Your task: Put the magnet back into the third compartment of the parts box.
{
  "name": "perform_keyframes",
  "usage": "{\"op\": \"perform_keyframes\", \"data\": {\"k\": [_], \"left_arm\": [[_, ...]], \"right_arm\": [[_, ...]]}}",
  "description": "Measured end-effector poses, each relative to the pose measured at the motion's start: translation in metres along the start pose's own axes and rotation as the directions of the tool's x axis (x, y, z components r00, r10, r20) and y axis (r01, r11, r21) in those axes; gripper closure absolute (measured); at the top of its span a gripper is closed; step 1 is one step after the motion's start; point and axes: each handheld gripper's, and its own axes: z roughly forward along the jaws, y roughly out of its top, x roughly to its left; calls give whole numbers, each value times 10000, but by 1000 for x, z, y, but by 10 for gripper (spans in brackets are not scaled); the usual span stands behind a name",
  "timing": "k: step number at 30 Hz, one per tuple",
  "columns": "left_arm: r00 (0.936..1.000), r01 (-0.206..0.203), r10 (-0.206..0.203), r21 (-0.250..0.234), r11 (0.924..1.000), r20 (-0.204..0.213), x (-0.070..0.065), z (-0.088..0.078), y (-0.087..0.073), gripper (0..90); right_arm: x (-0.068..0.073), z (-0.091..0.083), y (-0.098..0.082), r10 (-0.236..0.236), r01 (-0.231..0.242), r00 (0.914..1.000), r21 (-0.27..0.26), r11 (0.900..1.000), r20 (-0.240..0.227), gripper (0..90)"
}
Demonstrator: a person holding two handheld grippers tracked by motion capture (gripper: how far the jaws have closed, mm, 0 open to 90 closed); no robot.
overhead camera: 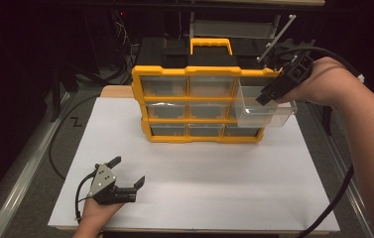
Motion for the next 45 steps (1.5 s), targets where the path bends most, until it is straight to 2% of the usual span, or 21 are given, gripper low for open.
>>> {"op": "perform_keyframes", "data": {"k": [4,7,9,14,18,30,45], "left_arm": [[10000,-13,13,27,10000,4,0,0,0,2],[10000,-24,24,32,10000,7,0,1,0,2],[10000,-33,33,44,10000,6,0,1,0,2],[10000,-41,41,26,10000,14,-1,1,0,2],[10000,-42,42,38,10000,-1,-1,1,0,2],[10000,-38,38,120,9999,37,-1,2,-1,2],[10000,-21,21,80,10000,26,-1,1,0,2]], "right_arm": [[0,-4,0,99,-97,9999,-139,9999,122,612],[0,-9,1,352,-350,9994,-325,9989,47,471],[2,-13,1,345,-342,9994,-383,9987,73,417],[5,-21,-1,555,-552,9985,-501,9972,35,371],[8,-22,-6,621,-622,9981,-402,9973,-53,335],[21,-28,-26,687,-693,9975,-331,9970,-187,248],[33,-34,-55,954,-953,9954,-325,9949,5,195]]}}
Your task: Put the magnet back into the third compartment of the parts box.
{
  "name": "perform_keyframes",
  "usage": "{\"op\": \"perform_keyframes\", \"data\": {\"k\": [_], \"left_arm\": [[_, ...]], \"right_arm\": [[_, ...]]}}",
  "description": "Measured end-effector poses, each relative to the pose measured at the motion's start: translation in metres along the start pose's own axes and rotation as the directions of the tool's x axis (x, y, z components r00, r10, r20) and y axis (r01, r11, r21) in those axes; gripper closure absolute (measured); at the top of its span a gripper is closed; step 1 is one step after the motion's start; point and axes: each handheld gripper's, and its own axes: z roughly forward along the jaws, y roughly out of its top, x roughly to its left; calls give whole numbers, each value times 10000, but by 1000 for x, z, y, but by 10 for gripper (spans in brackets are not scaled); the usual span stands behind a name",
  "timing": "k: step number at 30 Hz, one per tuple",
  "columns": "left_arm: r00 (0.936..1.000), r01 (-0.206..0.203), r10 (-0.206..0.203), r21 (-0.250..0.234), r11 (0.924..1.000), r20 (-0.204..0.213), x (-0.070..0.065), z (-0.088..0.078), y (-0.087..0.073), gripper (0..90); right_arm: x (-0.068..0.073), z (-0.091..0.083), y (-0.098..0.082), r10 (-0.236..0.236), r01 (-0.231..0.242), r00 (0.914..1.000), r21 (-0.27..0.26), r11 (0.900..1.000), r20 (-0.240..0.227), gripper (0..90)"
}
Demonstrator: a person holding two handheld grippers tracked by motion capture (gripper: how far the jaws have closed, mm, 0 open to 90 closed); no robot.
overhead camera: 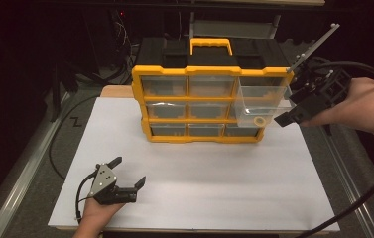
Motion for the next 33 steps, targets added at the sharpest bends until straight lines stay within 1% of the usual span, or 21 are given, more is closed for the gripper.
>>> {"op": "perform_keyframes", "data": {"k": [10,16,18,22,31,33], "left_arm": [[10000,-17,17,-7,10000,-5,0,0,0,2],[10000,-16,16,-20,10000,-12,0,-1,0,2],[10000,-8,8,-18,10000,-7,0,-1,0,2],[10000,-13,13,-17,10000,4,0,-1,0,2],[10000,-12,12,-24,10000,-10,0,-1,0,2],[10000,-23,23,15,10000,4,0,-1,0,2]], "right_arm": [[11,6,-13,-59,59,10000,95,9999,-78,172],[17,8,-17,-103,105,9999,165,9998,-117,167],[18,9,-18,-192,194,9997,185,9996,-121,166],[22,10,-21,-160,163,9998,244,9996,-109,162],[28,23,-29,-195,204,9995,393,9990,-239,154],[29,28,-30,-202,212,9995,435,9988,-241,135]]}}
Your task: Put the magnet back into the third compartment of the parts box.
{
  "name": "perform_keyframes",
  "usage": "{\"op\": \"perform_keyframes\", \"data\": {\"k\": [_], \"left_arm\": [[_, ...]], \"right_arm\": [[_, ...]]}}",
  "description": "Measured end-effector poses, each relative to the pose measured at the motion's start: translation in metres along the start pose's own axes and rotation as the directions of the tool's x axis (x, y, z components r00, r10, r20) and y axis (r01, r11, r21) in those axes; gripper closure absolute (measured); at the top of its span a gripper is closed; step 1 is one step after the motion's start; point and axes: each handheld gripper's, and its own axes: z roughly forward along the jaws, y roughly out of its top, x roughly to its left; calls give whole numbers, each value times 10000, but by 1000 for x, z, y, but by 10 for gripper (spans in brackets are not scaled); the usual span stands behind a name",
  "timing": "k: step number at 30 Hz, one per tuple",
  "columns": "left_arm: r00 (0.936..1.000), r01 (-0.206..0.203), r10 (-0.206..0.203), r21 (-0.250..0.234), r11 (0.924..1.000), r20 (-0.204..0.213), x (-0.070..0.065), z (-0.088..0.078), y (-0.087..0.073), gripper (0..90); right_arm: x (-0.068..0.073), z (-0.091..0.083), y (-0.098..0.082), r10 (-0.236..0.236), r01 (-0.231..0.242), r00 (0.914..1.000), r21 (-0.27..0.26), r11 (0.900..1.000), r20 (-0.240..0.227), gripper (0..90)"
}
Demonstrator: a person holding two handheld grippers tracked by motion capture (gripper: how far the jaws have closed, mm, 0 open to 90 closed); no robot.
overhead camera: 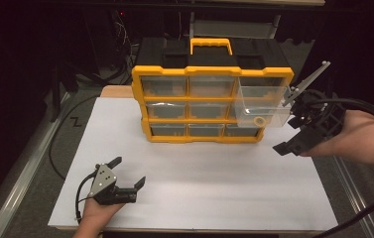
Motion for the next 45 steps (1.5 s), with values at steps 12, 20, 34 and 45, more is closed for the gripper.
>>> {"op": "perform_keyframes", "data": {"k": [12,20,34,45], "left_arm": [[10000,31,-31,24,10000,-16,0,1,-1,2],[10000,10,-10,60,10000,6,0,0,-1,2],[10000,63,-63,-17,10000,-4,1,-1,-1,2],[10000,88,-88,-45,10000,-1,1,-1,-1,2]], "right_arm": [[9,36,-9,50,-50,10000,-5,10000,-61,18],[11,64,-13,142,-141,9998,101,9998,-115,9],[16,103,-16,24,-13,9995,330,9995,-313,9],[22,142,-17,-74,105,9985,594,9982,-535,9]]}}
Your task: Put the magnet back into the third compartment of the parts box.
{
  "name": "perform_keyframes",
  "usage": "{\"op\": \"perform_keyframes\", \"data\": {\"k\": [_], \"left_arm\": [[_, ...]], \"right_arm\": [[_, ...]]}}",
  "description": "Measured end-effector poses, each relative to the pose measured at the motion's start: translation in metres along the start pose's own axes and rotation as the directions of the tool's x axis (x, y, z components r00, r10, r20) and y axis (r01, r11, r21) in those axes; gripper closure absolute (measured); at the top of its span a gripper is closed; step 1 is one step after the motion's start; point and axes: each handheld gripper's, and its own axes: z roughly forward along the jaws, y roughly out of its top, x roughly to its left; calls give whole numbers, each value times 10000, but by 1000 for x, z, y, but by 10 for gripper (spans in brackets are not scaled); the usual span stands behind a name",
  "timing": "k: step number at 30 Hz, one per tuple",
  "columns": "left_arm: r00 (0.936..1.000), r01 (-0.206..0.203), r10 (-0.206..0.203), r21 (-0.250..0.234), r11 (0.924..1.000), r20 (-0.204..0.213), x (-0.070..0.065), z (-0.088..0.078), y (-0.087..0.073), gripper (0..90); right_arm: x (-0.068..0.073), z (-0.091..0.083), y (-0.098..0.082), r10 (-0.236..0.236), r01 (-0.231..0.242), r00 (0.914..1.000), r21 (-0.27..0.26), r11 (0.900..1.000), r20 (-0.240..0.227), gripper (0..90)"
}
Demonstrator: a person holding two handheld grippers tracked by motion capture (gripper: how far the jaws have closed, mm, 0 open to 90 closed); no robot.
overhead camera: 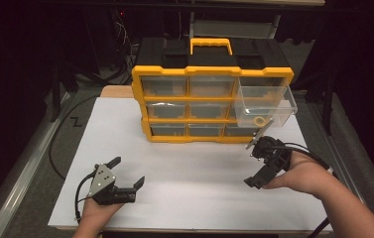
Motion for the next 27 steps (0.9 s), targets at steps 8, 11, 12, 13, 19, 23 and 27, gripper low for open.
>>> {"op": "perform_keyframes", "data": {"k": [8,11,12,13,19,23,27], "left_arm": [[10000,12,-12,-62,10000,-26,1,-1,0,2],[9999,80,-80,-82,9999,-63,3,-2,0,2],[10000,65,-65,-57,10000,-57,3,-2,0,2],[10000,65,-65,-70,10000,-61,3,-2,0,2],[10000,54,-54,-56,10000,-26,2,-1,0,2],[10000,91,-91,-84,9999,-21,3,-1,0,2],[10000,39,-39,-17,10000,24,2,-1,0,2]], "right_arm": [[4,31,0,-83,84,9999,169,9998,-92,9],[5,45,0,-28,32,9999,256,9997,-145,9],[5,49,0,-39,43,9999,269,9996,-157,9],[5,53,0,-39,45,9998,309,9995,-186,9],[5,78,-2,12,2,9996,533,9986,-271,9],[4,91,-4,111,-95,9996,558,9984,-277,9],[3,101,-5,179,-166,9996,585,9981,-210,9]]}}
